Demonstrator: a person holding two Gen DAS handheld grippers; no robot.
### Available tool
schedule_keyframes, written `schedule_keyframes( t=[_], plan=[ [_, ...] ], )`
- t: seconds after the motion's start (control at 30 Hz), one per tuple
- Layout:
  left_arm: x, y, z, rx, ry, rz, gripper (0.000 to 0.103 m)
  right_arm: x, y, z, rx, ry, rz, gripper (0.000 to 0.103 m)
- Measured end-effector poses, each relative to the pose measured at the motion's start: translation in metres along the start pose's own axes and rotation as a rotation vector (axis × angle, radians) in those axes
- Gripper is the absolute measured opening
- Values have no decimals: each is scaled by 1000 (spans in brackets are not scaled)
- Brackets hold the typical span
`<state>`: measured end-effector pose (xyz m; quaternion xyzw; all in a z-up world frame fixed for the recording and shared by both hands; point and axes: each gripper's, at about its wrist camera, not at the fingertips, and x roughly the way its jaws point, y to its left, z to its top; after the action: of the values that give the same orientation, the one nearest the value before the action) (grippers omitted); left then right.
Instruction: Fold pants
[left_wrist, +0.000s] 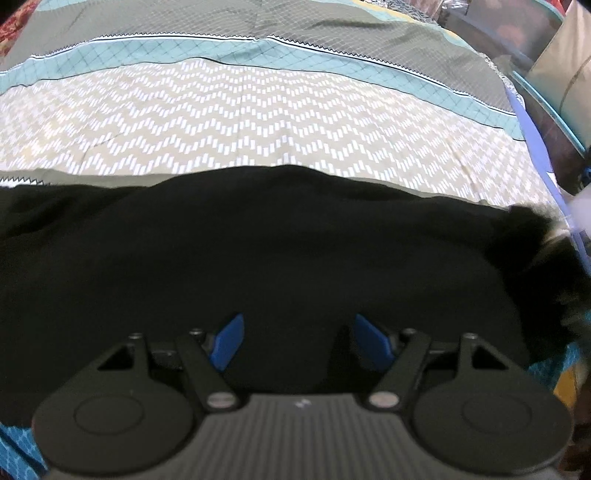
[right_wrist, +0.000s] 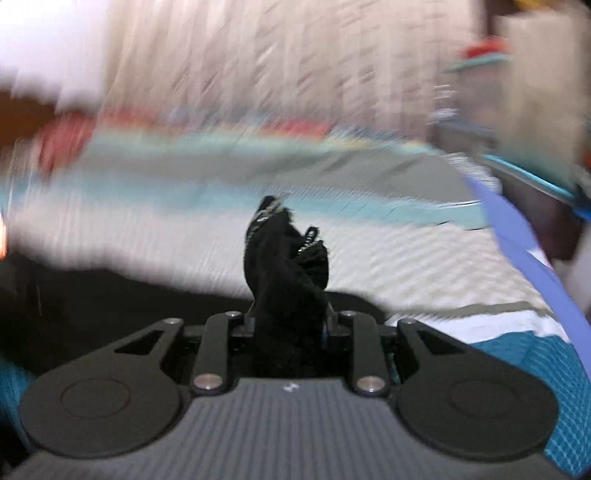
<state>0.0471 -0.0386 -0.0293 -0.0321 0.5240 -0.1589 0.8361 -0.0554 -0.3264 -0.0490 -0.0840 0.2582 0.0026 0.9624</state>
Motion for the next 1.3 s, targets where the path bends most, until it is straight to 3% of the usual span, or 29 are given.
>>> schedule_keyframes(
  t=[0.07, 0.13, 0.17, 0.23, 0.3, 0.4, 0.53, 0.6, 0.67, 0.73, 0.83, 1.0, 1.1, 1.2, 1.3],
  plan=[
    [-2, 2, -2, -2, -3, -6, 68, 21, 27, -11, -122, 88, -36, 48],
    [-5, 4, -1, -9, -13, -14, 69, 19, 46, -19, -234, 68, -109, 51],
    [-7, 7, -1, -13, -19, -16, 70, 12, 48, -20, -260, 57, -121, 59],
    [-9, 12, 0, -29, -30, -20, 72, -2, 39, -13, -220, 44, -66, 70],
    [-12, 18, 1, -48, -41, -24, 73, -19, 29, -5, -162, 22, -8, 74],
    [-18, 32, 0, -81, -56, -26, 73, -47, 18, 1, -69, -33, 53, 74],
    [-26, 50, -2, -121, -74, -18, 73, -51, -16, 5, 207, -86, 157, 70],
    [-30, 59, -4, -139, -83, -11, 73, -40, -31, 1, 346, -64, 164, 57],
    [-34, 69, -6, -157, -93, -1, 73, -16, -34, -8, 417, 14, 149, 31],
    [-41, 81, -9, -181, -103, 12, 73, 17, -26, -24, 458, 140, 134, 30],
    [-53, 100, -14, -228, -126, 33, 73, 20, -7, -25, 408, 106, 91, 33],
    [-81, 134, -23, -283, -181, 79, 75, -4, 4, -13, 362, 97, 125, 36],
    [-103, 159, -33, -329, -225, 121, 78, -17, -3, -8, 459, 50, 169, 36],
    [-124, 188, -42, -392, -272, 168, 84, -27, 6, -2, 480, 29, 207, 36],
    [-134, 218, -51, -473, -299, 186, 91, -15, 27, 10, 474, 49, 299, 36]
  ],
)
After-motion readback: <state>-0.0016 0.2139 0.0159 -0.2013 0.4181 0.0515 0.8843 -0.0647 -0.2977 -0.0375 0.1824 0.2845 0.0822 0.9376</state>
